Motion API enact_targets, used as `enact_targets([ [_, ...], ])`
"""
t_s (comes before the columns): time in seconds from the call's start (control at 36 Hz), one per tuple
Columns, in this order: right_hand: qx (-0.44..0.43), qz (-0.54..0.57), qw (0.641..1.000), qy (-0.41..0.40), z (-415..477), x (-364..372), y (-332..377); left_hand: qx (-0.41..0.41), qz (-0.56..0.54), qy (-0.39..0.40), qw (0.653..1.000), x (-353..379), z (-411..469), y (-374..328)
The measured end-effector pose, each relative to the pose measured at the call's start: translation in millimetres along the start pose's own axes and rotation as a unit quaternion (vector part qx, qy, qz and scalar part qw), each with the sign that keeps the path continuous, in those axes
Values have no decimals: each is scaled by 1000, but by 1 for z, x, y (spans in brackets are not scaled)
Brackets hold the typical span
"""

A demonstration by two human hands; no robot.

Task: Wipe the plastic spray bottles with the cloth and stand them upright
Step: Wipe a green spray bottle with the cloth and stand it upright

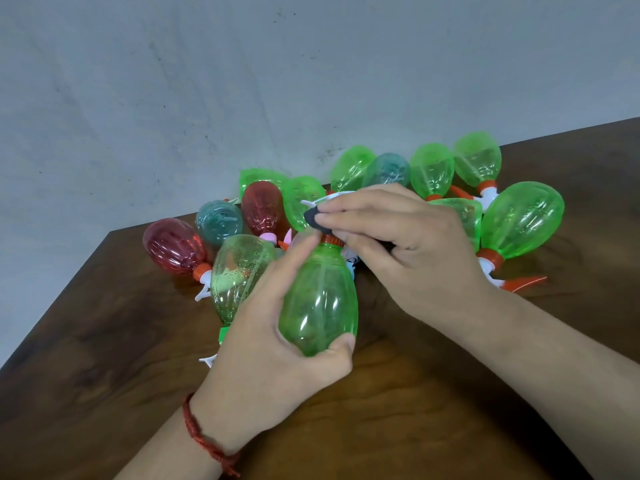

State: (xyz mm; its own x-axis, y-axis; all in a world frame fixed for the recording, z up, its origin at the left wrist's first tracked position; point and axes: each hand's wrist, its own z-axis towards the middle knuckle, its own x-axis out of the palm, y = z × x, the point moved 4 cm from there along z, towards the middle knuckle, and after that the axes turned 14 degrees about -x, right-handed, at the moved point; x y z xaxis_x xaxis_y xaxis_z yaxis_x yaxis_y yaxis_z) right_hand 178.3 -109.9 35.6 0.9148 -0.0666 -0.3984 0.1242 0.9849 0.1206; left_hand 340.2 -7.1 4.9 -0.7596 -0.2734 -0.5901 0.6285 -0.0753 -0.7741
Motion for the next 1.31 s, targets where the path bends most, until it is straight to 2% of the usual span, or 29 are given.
enact_targets([
  [0.08, -9, -40, 999, 16, 0, 0, -1, 6, 8, 11, 1000, 1, 1, -1],
  [0.22, 34, -138, 989, -30, 2, -20, -8, 22, 4, 2, 1000, 2, -1, -5],
  [0.28, 39, -133, 989, -43, 0, -19, -6, 31, 16, -6, 999, 2, -1, -5],
  [0.39, 6, -57, 998, -13, -1, 0, 6, 27, 22, -9, 999, 1, 1, -1],
  [0.44, 0, -66, 998, -11, 1, -3, 4, 28, 22, -13, 999, -2, 1, -1],
  [0.56, 44, -98, 993, -44, 2, -16, -5, 21, -19, -13, 1000, -4, 0, -3],
  [0.75, 83, -10, 996, -21, -8, 0, -3, 6, -69, -47, 996, -14, 5, 1],
  [0.83, 128, 68, 986, -81, -8, -6, -8, 6, -87, -35, 996, -17, 6, 3],
  [0.92, 153, 85, 976, -127, -8, -12, -14, 24, -80, -23, 996, -13, 5, 1],
  [1.06, 202, 159, 964, -71, -12, -3, -16, 26, -100, -27, 994, -17, 8, 8],
  [1.19, 263, 243, 920, -157, -12, -7, -21, 41, -121, -14, 992, -18, 9, 4],
  [1.31, 309, 335, 880, -129, -12, -2, -18, 41, -141, -15, 989, -20, 8, 6],
])
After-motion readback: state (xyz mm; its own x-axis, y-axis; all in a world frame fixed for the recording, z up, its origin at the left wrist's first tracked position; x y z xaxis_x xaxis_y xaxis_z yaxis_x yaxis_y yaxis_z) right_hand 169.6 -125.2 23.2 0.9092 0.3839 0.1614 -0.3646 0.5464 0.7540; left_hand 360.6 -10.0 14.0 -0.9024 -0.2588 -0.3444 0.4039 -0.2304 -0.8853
